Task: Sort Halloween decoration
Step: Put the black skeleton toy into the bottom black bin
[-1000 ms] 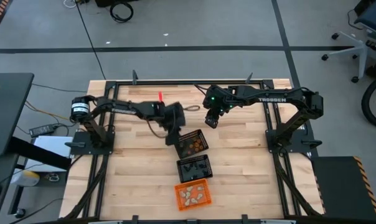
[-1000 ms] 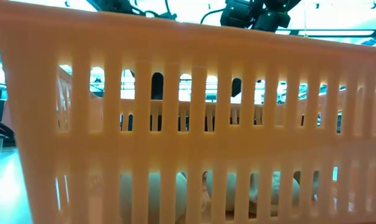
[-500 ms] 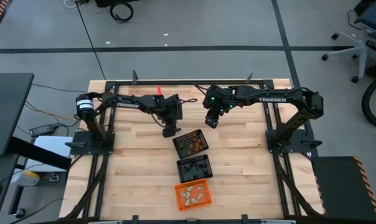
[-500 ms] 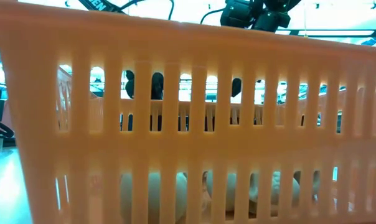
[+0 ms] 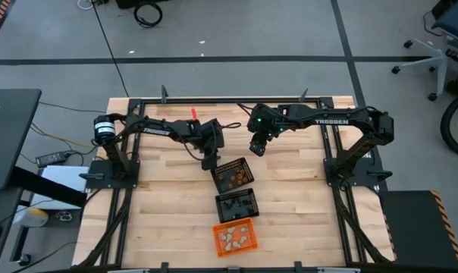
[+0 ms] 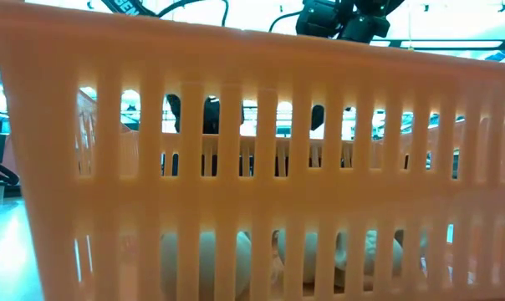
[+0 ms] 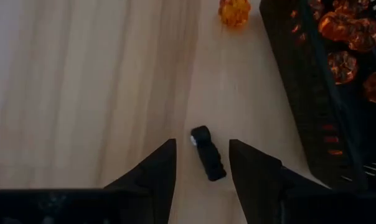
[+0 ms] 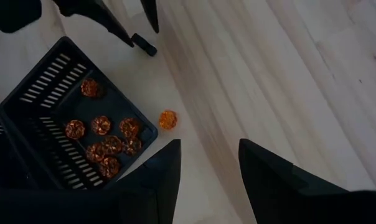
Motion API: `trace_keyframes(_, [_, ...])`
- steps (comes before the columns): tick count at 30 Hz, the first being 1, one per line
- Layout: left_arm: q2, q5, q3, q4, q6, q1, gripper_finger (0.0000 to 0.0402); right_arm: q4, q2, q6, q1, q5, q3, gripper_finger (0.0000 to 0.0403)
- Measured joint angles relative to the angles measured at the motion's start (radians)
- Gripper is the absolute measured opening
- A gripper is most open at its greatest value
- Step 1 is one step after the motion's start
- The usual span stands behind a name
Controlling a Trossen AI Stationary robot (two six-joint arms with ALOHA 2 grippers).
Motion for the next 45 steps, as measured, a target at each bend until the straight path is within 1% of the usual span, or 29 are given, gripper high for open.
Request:
trace_keyframes(3, [0.0,0.0,-0.03,0.04,-0.036,-0.012,0.0153,0.001,0.0,0.004,0.0,0.0,0.0,0.0165])
trace_keyframes(9, [0.0,-0.003,-0.072,0.066,-0.048,-0.042,0.0153,0.008,0.0,0.003,0.0,0.002,0.0,0.0165])
trace_keyframes(13, [0.0,-0.062,-0.101,0.089,-0.064,-0.061,0.015,0.008,0.0,0.004,0.0,0.002,0.0,0.0165])
trace_keyframes(16, [0.0,-0.09,-0.114,0.101,-0.077,-0.072,0.0139,0.009,0.0,0.004,0.0,0.002,0.0,0.0165])
trace_keyframes(20, [-0.002,-0.136,-0.124,0.113,-0.115,-0.08,0.0114,0.009,0.0,0.004,0.0,0.002,0.0,0.0165])
trace_keyframes(24, [-0.002,-0.142,-0.126,0.138,-0.152,-0.079,0.0082,0.011,0.0,0.011,0.0,0.002,0.0,0.0165])
trace_keyframes(30, [0.001,-0.142,-0.126,0.156,-0.182,-0.079,0.0027,0.011,0.0,0.011,0.0,0.002,0.0,0.0165])
trace_keyframes(32, [-0.002,-0.142,-0.126,0.153,-0.204,-0.077,0.0017,0.011,0.0,0.009,0.0,0.002,0.0,0.0165])
trace_keyframes(36, [-0.03,-0.141,-0.127,0.141,-0.241,-0.06,0.0014,0.011,0.0,0.004,0.0,0.002,0.0,0.0165])
trace_keyframes(41, [-0.102,-0.138,-0.126,0.145,-0.233,-0.041,0.0013,0.011,0.0,0.002,0.0,0.002,0.0,0.0165])
trace_keyframes(44, [-0.152,-0.078,-0.126,0.15,-0.178,-0.045,0.0013,0.011,0.0,0.0,0.0,0.002,0.0,0.0165])
trace_keyframes(45, [-0.164,-0.04,-0.126,0.149,-0.166,-0.048,0.0013,0.011,0.0,0.0,0.0,0.002,0.0,0.0165])
